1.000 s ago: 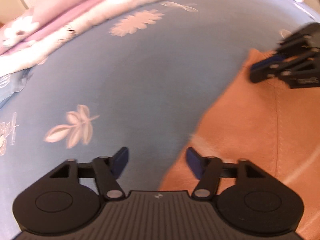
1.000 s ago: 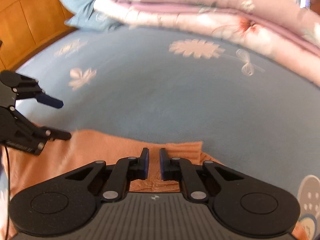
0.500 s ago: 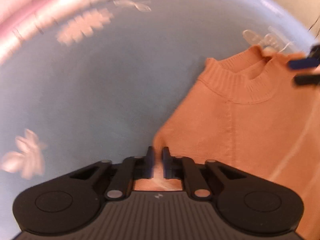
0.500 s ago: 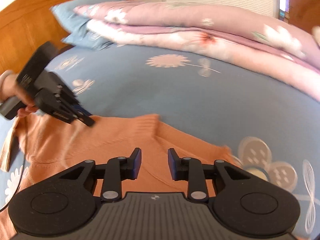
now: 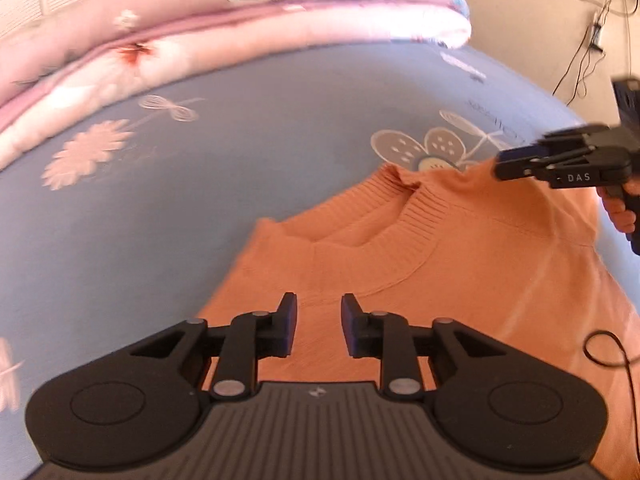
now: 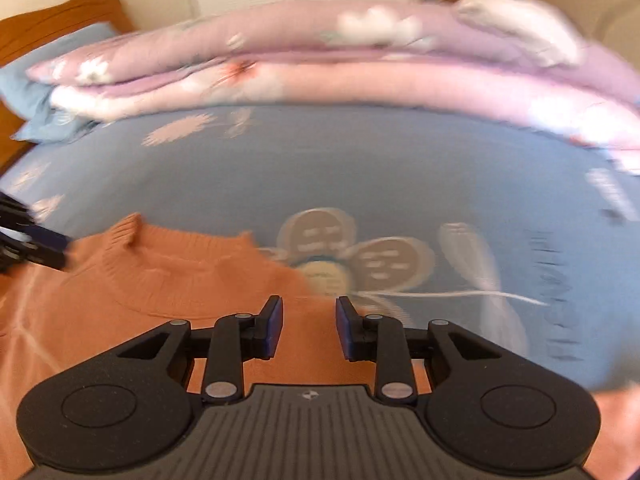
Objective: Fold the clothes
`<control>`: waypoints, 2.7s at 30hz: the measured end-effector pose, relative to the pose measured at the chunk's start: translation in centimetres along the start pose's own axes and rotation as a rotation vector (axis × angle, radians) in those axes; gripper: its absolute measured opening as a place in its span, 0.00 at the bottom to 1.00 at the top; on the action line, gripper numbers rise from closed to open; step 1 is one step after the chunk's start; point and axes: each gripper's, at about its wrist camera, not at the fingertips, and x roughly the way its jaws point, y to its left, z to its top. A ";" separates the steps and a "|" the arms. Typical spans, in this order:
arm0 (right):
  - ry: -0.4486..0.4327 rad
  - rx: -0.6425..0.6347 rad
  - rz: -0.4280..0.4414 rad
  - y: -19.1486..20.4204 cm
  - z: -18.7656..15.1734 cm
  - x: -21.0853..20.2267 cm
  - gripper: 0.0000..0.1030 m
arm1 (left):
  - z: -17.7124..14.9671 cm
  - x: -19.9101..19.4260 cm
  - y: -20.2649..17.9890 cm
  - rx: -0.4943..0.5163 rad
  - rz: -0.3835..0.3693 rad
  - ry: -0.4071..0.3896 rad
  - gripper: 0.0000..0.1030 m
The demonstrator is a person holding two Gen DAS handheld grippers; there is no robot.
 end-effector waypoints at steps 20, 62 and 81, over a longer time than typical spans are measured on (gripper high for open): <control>0.032 -0.209 -0.164 6.0 4.0 8.3 0.55 | -3.3 -2.3 -1.8 -0.079 0.186 0.003 0.43; 0.214 0.212 -0.027 17.7 -21.6 -23.8 0.62 | -28.7 -24.3 0.6 -0.742 0.372 -0.107 0.54; 0.231 0.022 -0.079 24.2 -19.4 -22.6 0.63 | -29.4 -16.5 0.3 -0.648 0.780 -0.104 0.62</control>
